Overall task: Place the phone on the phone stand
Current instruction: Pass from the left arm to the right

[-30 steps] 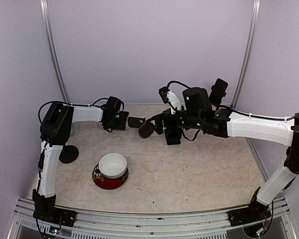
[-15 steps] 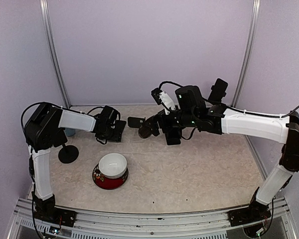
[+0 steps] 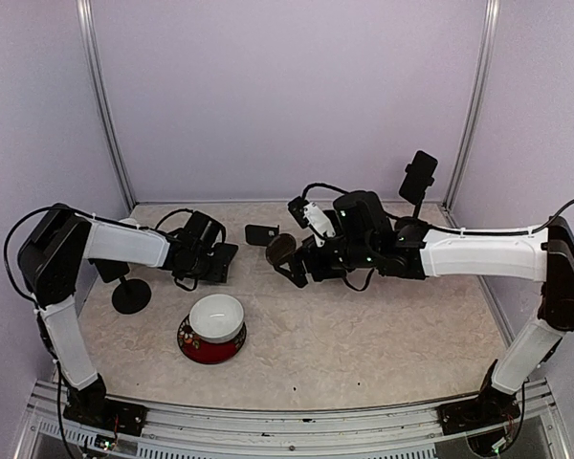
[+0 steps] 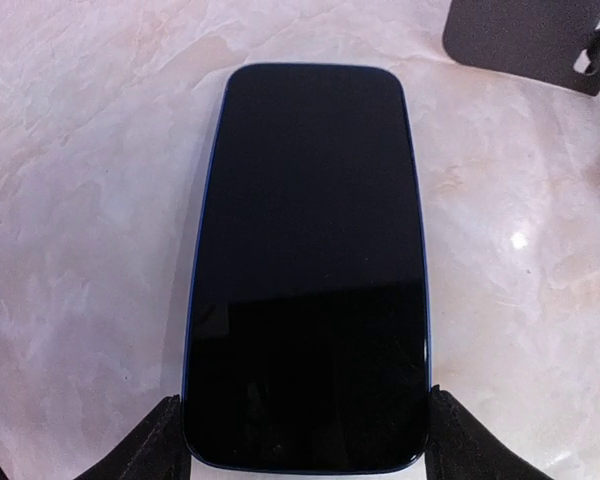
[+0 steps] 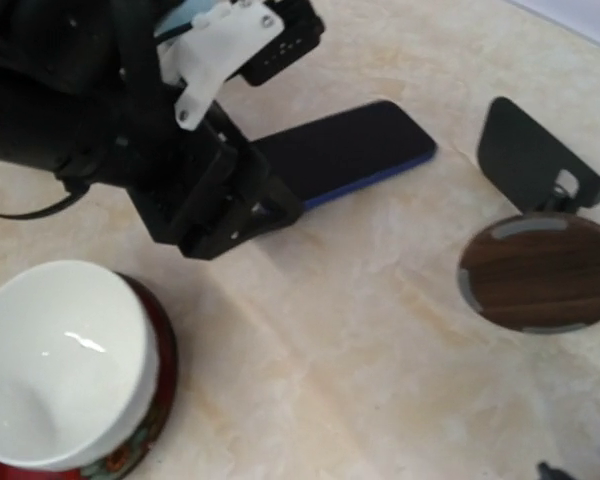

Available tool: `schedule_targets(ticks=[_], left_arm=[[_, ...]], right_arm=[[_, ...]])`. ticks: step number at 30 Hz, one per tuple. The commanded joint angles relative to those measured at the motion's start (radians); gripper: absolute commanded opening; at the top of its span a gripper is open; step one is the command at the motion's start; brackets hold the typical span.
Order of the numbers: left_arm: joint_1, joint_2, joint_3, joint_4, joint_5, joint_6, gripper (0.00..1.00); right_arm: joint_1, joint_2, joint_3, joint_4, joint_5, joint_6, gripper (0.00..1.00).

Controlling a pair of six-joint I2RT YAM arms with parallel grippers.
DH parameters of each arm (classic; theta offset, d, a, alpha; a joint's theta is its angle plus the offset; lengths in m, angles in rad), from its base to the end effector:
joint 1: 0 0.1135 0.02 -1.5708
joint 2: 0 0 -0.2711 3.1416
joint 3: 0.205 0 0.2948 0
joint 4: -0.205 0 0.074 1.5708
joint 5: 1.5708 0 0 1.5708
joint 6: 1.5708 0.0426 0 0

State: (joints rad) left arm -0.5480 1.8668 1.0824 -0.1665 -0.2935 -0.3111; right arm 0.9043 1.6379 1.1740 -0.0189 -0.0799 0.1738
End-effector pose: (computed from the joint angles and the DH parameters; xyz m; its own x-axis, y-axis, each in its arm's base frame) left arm 0.3585 -0.2044 0.1180 -0.7701 0.1268 -0.6251 0.1255 0.9910 0.0463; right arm 0.2609 0.3372 0.2544 -0.4257 -0.2624 -0.8659 -0.7651 0.6154 0.1897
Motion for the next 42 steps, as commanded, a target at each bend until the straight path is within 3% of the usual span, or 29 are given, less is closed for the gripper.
schedule_targets(ticks=[1,19,30,42], left_arm=[[-0.025,-0.086,0.001,0.07,-0.046,-0.006,0.63],[-0.044,-0.182,-0.039,0.139,0.026,0.013,0.57],[-0.07,-0.209,-0.108,0.166,0.018,0.014,0.55],[-0.104,-0.223,-0.146,0.183,0.002,0.007,0.56]], right_arm=[[0.025,0.004,0.006,0.079,-0.026,0.01,1.0],[0.042,0.189,0.164,0.06,-0.086,0.033,1.0],[-0.077,0.401,0.221,0.286,-0.399,0.552,1.0],[-0.088,0.615,0.271,0.557,-0.443,1.017,1.0]])
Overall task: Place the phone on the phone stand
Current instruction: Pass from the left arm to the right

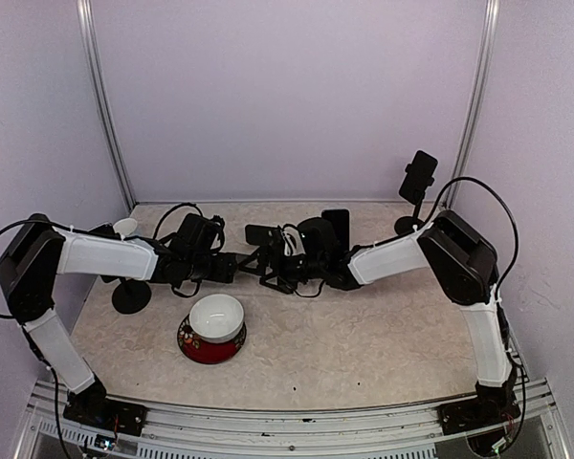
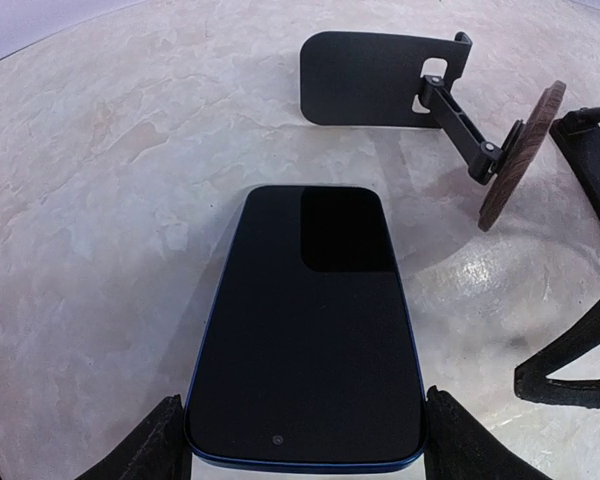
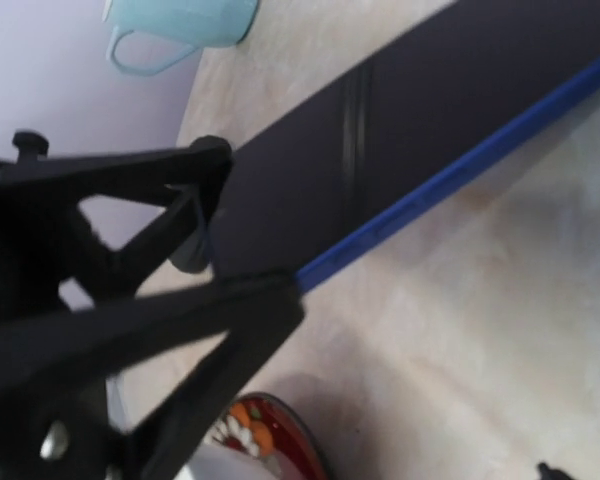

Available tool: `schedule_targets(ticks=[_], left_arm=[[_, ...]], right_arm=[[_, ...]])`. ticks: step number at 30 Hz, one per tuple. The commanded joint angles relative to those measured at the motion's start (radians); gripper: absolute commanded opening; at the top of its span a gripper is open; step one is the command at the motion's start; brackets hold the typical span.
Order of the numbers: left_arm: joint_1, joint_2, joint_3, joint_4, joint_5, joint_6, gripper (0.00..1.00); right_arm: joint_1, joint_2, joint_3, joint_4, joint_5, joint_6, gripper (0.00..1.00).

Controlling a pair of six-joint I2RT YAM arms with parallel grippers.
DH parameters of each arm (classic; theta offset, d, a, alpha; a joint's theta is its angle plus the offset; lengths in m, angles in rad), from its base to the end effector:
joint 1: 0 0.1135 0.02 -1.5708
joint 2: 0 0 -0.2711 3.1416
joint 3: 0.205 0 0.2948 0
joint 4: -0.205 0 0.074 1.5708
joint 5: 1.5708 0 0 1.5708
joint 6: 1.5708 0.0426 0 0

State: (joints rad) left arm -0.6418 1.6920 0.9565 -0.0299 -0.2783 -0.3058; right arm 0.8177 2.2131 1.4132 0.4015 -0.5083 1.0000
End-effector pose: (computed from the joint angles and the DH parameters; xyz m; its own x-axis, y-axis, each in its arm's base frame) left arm 0.3194 -0.2241 0.1538 -0.6547 0.1279 -0.7450 0.2305 0.9724 -0.0356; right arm 0.3467 0.4002 0.1222 -0.9378 0.0744 -0.3391 -0.2869 0.3841 0.8776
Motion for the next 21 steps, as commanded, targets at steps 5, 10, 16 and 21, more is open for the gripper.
schedule_targets(ticks=[5,10,16,21], left_arm=[[-0.015,-0.074,-0.04,0.047,-0.021,-0.003,0.56],[-0.027,-0.096,-0.056,0.045,-0.027,-0.006,0.56],[-0.04,-0.105,-0.073,0.049,-0.037,-0.014,0.56],[-0.054,-0.106,-0.084,0.054,-0.039,-0.02,0.57]], right_arm=[[-0.002,0.077,-0.009,0.308,0.022,0.389,1.0],[-0.001,0.091,-0.001,0.314,0.073,0.443,1.0],[0.007,0.116,-0.013,0.347,0.108,0.539,0.99],[0.011,0.146,-0.013,0.368,0.12,0.603,0.97]])
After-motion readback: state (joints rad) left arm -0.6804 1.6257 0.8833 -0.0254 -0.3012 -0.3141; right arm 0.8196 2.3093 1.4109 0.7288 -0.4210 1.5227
